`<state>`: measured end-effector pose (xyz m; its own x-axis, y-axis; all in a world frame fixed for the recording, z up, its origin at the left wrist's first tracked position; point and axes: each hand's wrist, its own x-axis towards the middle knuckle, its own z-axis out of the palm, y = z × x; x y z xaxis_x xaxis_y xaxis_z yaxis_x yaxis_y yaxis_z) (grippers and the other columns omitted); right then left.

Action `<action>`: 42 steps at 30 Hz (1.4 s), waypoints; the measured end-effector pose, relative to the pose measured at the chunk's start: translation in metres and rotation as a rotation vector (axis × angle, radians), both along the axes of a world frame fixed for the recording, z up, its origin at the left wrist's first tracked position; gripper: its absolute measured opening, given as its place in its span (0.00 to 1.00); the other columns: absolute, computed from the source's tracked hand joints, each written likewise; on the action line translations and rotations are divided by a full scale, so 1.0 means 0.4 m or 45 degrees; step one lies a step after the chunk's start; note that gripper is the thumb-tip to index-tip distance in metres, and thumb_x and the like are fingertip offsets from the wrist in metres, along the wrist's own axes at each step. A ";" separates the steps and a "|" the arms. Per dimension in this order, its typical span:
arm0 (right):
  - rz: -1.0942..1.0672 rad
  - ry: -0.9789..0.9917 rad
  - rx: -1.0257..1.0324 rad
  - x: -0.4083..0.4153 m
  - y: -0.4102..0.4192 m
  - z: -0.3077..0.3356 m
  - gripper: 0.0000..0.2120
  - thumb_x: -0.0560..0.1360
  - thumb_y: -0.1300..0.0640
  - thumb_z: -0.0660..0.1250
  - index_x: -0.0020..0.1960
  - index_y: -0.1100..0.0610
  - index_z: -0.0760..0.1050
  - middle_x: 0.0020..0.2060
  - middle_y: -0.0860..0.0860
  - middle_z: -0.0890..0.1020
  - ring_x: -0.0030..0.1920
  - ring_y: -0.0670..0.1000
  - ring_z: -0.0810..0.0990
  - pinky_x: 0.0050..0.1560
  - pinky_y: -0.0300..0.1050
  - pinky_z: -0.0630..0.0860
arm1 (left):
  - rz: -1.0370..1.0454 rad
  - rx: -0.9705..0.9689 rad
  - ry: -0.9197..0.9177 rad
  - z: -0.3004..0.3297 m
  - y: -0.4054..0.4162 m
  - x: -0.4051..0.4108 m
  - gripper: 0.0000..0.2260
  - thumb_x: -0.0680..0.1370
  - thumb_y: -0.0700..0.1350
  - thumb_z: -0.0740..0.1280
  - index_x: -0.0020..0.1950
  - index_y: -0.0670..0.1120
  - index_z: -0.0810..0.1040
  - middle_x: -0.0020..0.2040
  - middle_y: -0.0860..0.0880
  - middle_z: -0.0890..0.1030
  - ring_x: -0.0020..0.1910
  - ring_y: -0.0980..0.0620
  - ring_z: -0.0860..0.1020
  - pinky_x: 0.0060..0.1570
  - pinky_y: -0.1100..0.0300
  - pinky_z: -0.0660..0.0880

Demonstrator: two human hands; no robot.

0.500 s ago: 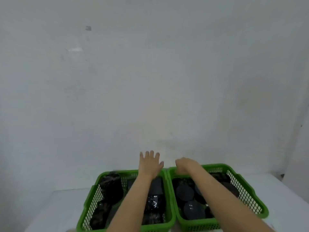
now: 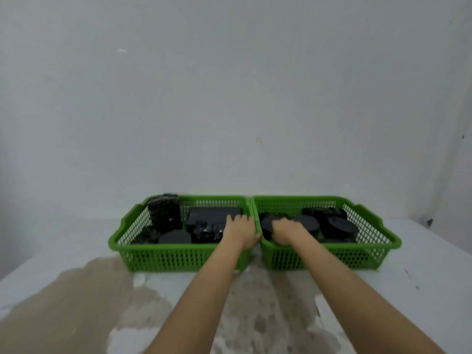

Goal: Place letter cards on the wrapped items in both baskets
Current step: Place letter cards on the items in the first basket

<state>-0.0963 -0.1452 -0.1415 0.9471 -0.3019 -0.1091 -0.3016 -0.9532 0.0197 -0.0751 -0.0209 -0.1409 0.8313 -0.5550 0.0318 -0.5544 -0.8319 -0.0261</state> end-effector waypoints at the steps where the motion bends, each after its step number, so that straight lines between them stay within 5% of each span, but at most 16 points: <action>1: -0.005 -0.046 -0.020 -0.025 0.003 0.000 0.20 0.79 0.55 0.55 0.70 0.61 0.65 0.69 0.60 0.70 0.68 0.60 0.69 0.65 0.56 0.69 | -0.023 -0.013 -0.033 -0.006 0.002 -0.024 0.26 0.81 0.53 0.52 0.75 0.39 0.57 0.74 0.39 0.62 0.74 0.42 0.60 0.73 0.42 0.53; 8: -0.056 -0.049 -0.047 -0.180 -0.018 -0.008 0.26 0.81 0.45 0.46 0.73 0.58 0.61 0.69 0.61 0.69 0.68 0.62 0.67 0.64 0.58 0.67 | -0.210 0.122 -0.091 -0.043 -0.017 -0.177 0.27 0.80 0.49 0.56 0.77 0.43 0.52 0.77 0.43 0.57 0.76 0.44 0.56 0.74 0.43 0.52; 11: -0.029 0.129 -0.025 -0.242 -0.030 0.020 0.24 0.81 0.53 0.52 0.75 0.57 0.56 0.53 0.57 0.75 0.45 0.55 0.75 0.41 0.45 0.70 | -0.180 0.231 -0.088 -0.035 -0.007 -0.220 0.29 0.81 0.49 0.56 0.78 0.43 0.48 0.78 0.43 0.53 0.77 0.43 0.54 0.74 0.43 0.52; 17: -0.013 0.127 0.021 -0.295 -0.053 0.045 0.24 0.79 0.63 0.52 0.75 0.55 0.56 0.62 0.59 0.72 0.35 0.50 0.68 0.33 0.41 0.66 | -0.198 0.187 -0.144 -0.005 0.016 -0.238 0.26 0.81 0.47 0.55 0.77 0.42 0.52 0.77 0.42 0.56 0.76 0.43 0.56 0.74 0.44 0.55; 19: 0.013 0.059 -0.005 -0.268 -0.066 0.044 0.21 0.78 0.65 0.53 0.70 0.56 0.64 0.61 0.59 0.73 0.37 0.52 0.70 0.39 0.45 0.68 | -0.201 0.171 -0.176 -0.012 0.010 -0.209 0.25 0.81 0.46 0.55 0.76 0.41 0.55 0.76 0.41 0.59 0.75 0.43 0.58 0.73 0.45 0.56; 22: -0.017 0.007 -0.024 -0.205 -0.090 0.079 0.11 0.78 0.64 0.53 0.43 0.63 0.73 0.39 0.57 0.75 0.32 0.53 0.69 0.40 0.47 0.69 | -0.220 0.100 -0.255 -0.003 -0.014 -0.137 0.22 0.80 0.44 0.54 0.73 0.40 0.60 0.73 0.41 0.64 0.72 0.42 0.63 0.70 0.46 0.59; 23: -0.028 0.028 0.011 -0.181 -0.106 0.090 0.12 0.78 0.64 0.53 0.42 0.63 0.73 0.39 0.59 0.78 0.33 0.54 0.72 0.39 0.47 0.71 | -0.235 0.080 -0.271 0.002 -0.025 -0.114 0.21 0.80 0.44 0.54 0.72 0.40 0.61 0.72 0.41 0.65 0.71 0.42 0.64 0.69 0.47 0.60; 26: -0.109 0.035 0.149 -0.091 -0.178 0.105 0.17 0.78 0.64 0.52 0.63 0.67 0.71 0.54 0.63 0.82 0.45 0.59 0.80 0.46 0.46 0.76 | -0.267 0.039 -0.284 0.017 -0.075 -0.016 0.20 0.80 0.44 0.54 0.71 0.39 0.63 0.70 0.40 0.67 0.69 0.42 0.66 0.67 0.48 0.62; 33: -0.141 -0.213 0.081 0.108 -0.331 0.054 0.28 0.77 0.51 0.59 0.73 0.62 0.58 0.69 0.63 0.68 0.69 0.61 0.68 0.66 0.50 0.69 | -0.271 -0.089 -0.254 0.005 -0.214 0.154 0.18 0.79 0.43 0.55 0.68 0.38 0.65 0.68 0.39 0.69 0.68 0.42 0.67 0.65 0.48 0.64; 39: -0.125 0.156 0.380 0.179 -0.322 -0.030 0.34 0.68 0.48 0.62 0.73 0.54 0.61 0.77 0.62 0.47 0.76 0.62 0.52 0.70 0.53 0.61 | -0.338 -0.059 -0.107 -0.067 -0.308 0.186 0.18 0.79 0.43 0.55 0.68 0.38 0.65 0.69 0.39 0.68 0.69 0.41 0.66 0.66 0.46 0.63; 42: -0.113 0.361 0.187 0.184 -0.317 -0.002 0.44 0.67 0.45 0.68 0.77 0.48 0.51 0.77 0.60 0.46 0.76 0.62 0.53 0.69 0.53 0.63 | -0.337 -0.058 0.030 -0.099 -0.323 0.182 0.19 0.80 0.44 0.54 0.69 0.38 0.65 0.70 0.38 0.65 0.70 0.40 0.62 0.66 0.44 0.63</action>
<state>-0.0228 -0.2722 -0.1425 0.8434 -0.3437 -0.4130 -0.3860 -0.9222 -0.0209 -0.0023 -0.1501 -0.1806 0.6582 -0.7515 0.0439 -0.7527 -0.6579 0.0236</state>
